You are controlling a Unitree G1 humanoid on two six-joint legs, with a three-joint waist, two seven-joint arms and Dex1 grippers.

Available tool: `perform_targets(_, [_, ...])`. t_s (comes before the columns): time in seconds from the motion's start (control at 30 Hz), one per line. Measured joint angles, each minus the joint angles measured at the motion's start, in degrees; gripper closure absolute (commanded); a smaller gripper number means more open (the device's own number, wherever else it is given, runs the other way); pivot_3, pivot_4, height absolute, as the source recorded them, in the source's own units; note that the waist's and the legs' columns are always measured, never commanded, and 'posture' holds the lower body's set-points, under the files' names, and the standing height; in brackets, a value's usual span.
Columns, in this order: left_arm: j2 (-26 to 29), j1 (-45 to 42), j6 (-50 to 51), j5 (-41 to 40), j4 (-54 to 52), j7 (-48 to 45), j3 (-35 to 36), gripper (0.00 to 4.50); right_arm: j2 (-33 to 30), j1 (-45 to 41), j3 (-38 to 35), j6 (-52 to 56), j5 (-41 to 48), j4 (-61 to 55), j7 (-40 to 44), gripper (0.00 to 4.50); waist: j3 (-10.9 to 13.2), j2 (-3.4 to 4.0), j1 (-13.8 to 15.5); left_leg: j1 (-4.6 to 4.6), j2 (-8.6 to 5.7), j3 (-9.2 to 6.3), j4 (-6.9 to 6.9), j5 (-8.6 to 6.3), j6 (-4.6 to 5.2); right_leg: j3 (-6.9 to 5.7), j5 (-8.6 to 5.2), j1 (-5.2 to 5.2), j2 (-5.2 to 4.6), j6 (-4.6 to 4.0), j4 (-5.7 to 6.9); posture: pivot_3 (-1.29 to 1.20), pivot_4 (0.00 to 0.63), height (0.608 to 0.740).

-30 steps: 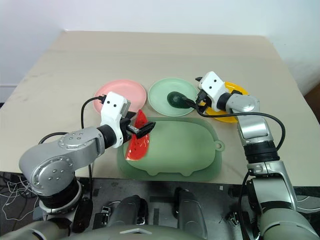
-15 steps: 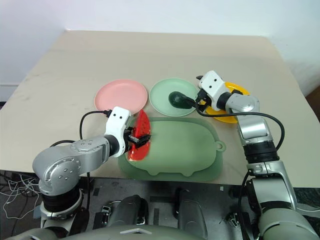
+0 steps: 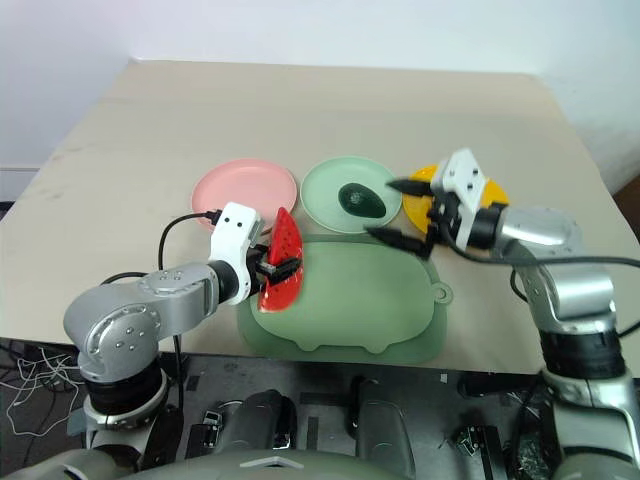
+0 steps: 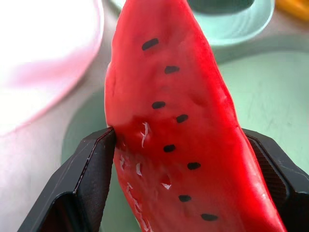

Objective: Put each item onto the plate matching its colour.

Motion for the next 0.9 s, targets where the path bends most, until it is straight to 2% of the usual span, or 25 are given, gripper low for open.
perform_targets(0.23, [1.78, -14.09, -3.06, 6.56, 10.87, 0.33, 5.58, 1.12, 2.86, 1.07, 3.50, 0.48, -0.17, -1.68, -2.70, 0.00, 0.00, 0.00, 0.00, 0.03, -0.04, 0.01, -0.03, 0.03, -0.05, 0.04, -0.01, -0.01, 0.08, 0.00, 0.01, 0.00, 0.150, 0.740])
perform_targets(0.47, [4.93, -16.80, -16.39, 14.83, 32.49, 0.11, 5.99, 1.12, 4.69, 2.15, 6.97, -0.28, -1.32, -1.83, -4.56, 0.00, 0.02, -0.04, 0.23, -0.05, -0.07, 0.04, 0.02, 0.15, -0.25, -0.01, 0.00, -0.04, 0.01, 0.02, 0.00, 0.00, 0.150, 0.740])
perform_targets(0.57, [4.97, -17.93, -21.82, 16.60, 39.21, -1.18, 5.87, 0.20, 4.70, 2.15, 6.97, -0.79, -1.92, -1.85, -5.18, 0.00, 0.03, -0.06, 0.16, -0.06, -0.07, 0.05, 0.02, 0.14, -0.24, -0.01, 0.00, -0.04, -0.01, 0.02, -0.01, 0.00, 0.150, 0.740])
perform_targets(0.6, [4.95, -18.07, -22.76, 16.99, 40.08, -1.50, 5.82, 0.05, 4.70, 2.15, 6.97, -0.85, -2.14, -1.85, -5.32, 0.00, 0.03, -0.06, 0.12, -0.06, -0.07, 0.05, 0.01, 0.14, -0.25, -0.01, 0.01, -0.05, -0.01, 0.02, 0.00, 0.00, 0.150, 0.740])
perform_targets(0.73, [3.96, -18.19, -23.51, 17.02, 39.61, -2.29, 5.98, 0.05, 4.70, 2.14, 6.97, -0.98, -2.56, -1.83, -5.74, 0.00, 0.04, -0.07, 0.09, -0.06, -0.05, 0.05, 0.00, 0.18, -0.31, -0.01, 0.01, -0.06, -0.01, 0.03, 0.01, 0.00, 0.150, 0.740])
perform_targets(0.9, [3.60, -18.19, -20.50, 16.14, 32.85, -1.95, 8.35, 0.05, 4.68, 1.09, 6.95, -2.80, -3.52, 1.22, -5.05, 0.00, 0.05, -0.08, -0.07, -0.04, -0.04, 0.06, 0.00, 0.15, -0.26, 0.00, 0.01, -0.06, -0.01, 0.03, 0.02, 0.00, 0.150, 0.740])
